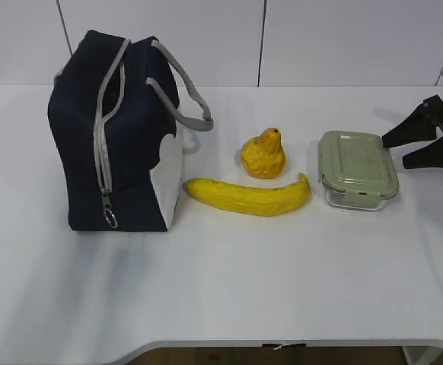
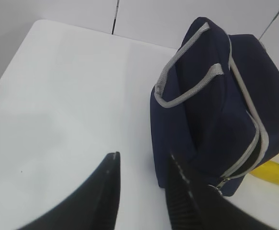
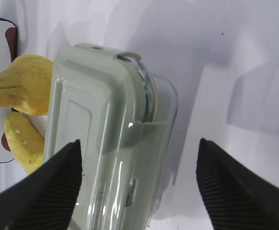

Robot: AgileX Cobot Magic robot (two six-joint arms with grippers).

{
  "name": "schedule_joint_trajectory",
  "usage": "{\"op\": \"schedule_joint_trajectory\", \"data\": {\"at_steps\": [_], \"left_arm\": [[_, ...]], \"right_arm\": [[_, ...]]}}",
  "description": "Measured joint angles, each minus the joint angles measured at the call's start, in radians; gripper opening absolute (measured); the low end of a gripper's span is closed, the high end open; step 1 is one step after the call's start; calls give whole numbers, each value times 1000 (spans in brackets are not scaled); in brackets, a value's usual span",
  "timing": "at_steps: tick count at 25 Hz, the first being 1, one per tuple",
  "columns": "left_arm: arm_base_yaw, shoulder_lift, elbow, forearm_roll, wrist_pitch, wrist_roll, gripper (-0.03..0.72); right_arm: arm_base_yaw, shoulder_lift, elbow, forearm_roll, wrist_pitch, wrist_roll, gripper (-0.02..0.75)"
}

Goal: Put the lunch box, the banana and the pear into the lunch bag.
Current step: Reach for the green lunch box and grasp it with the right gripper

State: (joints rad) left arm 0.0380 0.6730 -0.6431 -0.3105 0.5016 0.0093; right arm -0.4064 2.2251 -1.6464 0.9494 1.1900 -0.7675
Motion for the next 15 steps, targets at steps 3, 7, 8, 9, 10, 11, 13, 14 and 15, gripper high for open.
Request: {"op": "schedule_joint_trajectory", "data": {"at_steps": [3, 7, 8, 9, 10, 11, 13, 14, 15], "left_arm": [[0, 6, 0, -1, -8, 0, 248], [0, 23, 0, -2, -12, 0, 248], [0, 23, 0, -5, -16, 0, 248], [0, 23, 0, -8, -19, 0, 248], [0, 23, 0, -10, -26, 0, 248], [0, 23, 0, -12, -29, 0, 248], [0, 23, 0, -14, -32, 0, 248], [0, 23, 0, -14, -32, 0, 248], [0, 23, 0, -14, -33, 0, 248]], "right_arm": [[0, 0, 0, 0, 0, 6, 587], [0, 0, 0, 0, 0, 12, 587], [0, 0, 2, 0, 0, 12, 587], [0, -2, 6, 0, 0, 12, 587], [0, -7, 13, 0, 0, 12, 587], [0, -15, 23, -2, 0, 12, 587], [0, -32, 40, -2, 0, 14, 587], [0, -41, 43, -2, 0, 14, 587], [0, -46, 48, 0, 0, 14, 587]]}}
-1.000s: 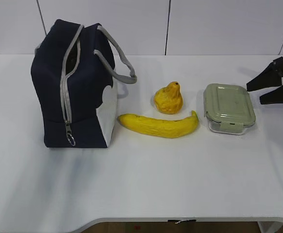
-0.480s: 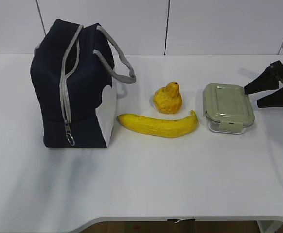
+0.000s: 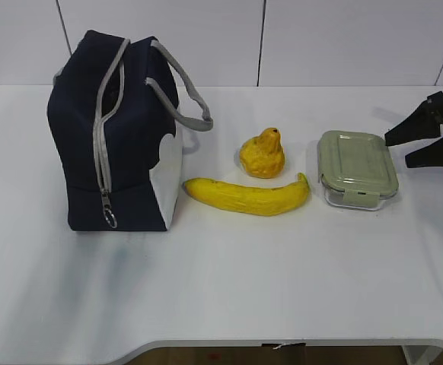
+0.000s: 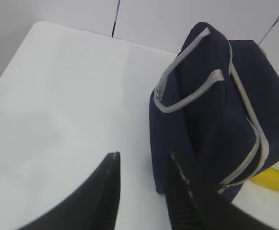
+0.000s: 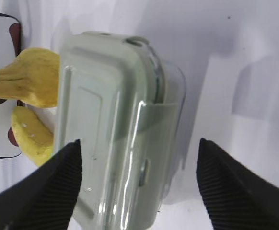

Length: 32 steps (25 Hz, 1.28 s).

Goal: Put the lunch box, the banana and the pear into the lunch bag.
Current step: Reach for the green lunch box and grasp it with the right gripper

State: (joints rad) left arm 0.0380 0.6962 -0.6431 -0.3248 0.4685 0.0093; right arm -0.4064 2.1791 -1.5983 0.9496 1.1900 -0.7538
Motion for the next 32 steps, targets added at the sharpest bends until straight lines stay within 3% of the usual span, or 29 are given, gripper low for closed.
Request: {"op": "schedule_joint_trajectory", "data": {"at_steps": [32], "left_arm": [[0, 0, 0, -3, -22, 0, 248]], "right_arm": [[9, 47, 12, 67, 0, -67, 588]]}}
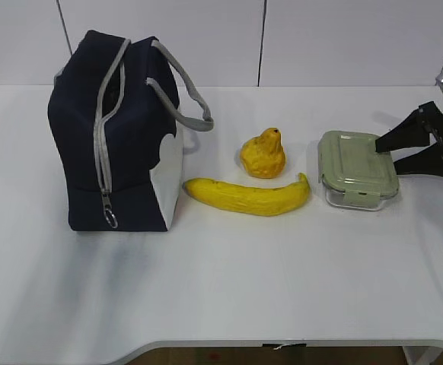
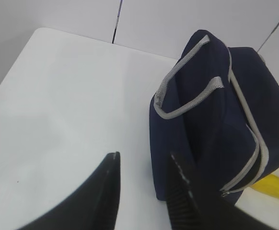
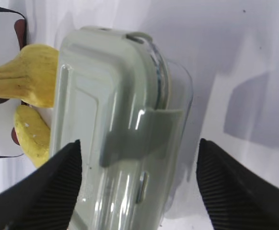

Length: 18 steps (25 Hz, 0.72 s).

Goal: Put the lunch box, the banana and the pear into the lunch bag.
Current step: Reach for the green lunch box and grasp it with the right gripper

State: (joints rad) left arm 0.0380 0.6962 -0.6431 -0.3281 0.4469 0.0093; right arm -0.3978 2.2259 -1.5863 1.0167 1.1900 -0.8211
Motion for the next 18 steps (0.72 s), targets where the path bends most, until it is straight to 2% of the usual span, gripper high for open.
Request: {"op": "schedule_joint_trajectory", "data": {"at_steps": [18], "left_arm": [[0, 0, 0, 0, -6, 0, 248]], "right_arm": [[30, 37, 0, 39, 0, -29, 585]]}}
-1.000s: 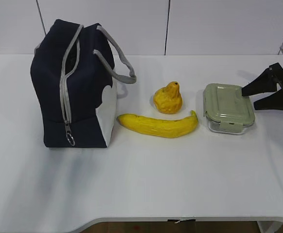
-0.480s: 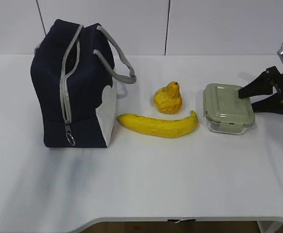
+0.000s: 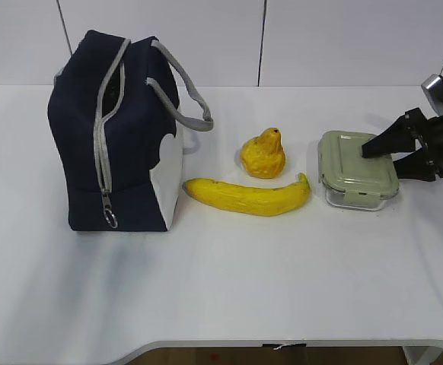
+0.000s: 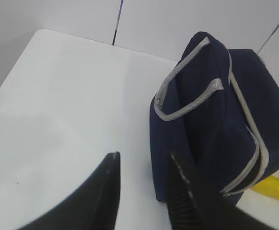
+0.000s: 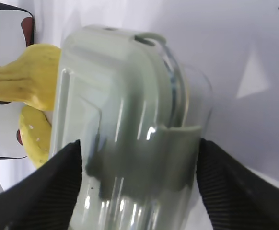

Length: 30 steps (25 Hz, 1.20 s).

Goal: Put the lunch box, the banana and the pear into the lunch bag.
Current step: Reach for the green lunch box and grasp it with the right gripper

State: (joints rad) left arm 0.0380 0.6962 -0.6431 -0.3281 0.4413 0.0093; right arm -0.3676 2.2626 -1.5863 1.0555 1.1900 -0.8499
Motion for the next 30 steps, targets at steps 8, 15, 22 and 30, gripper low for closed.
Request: {"op": "schedule_joint_trajectory", "data": {"at_steps": [8, 15, 22, 30], "left_arm": [[0, 0, 0, 0, 0, 0, 248], [0, 0, 0, 0, 0, 0, 248], [0, 0, 0, 0, 0, 0, 248], [0, 0, 0, 0, 0, 0, 248]], "right_arm": [[2, 0, 0, 9, -2, -2, 450], [2, 0, 0, 14, 0, 2, 412], [2, 0, 0, 14, 0, 2, 403], [2, 0, 0, 15, 0, 10, 401]]}}
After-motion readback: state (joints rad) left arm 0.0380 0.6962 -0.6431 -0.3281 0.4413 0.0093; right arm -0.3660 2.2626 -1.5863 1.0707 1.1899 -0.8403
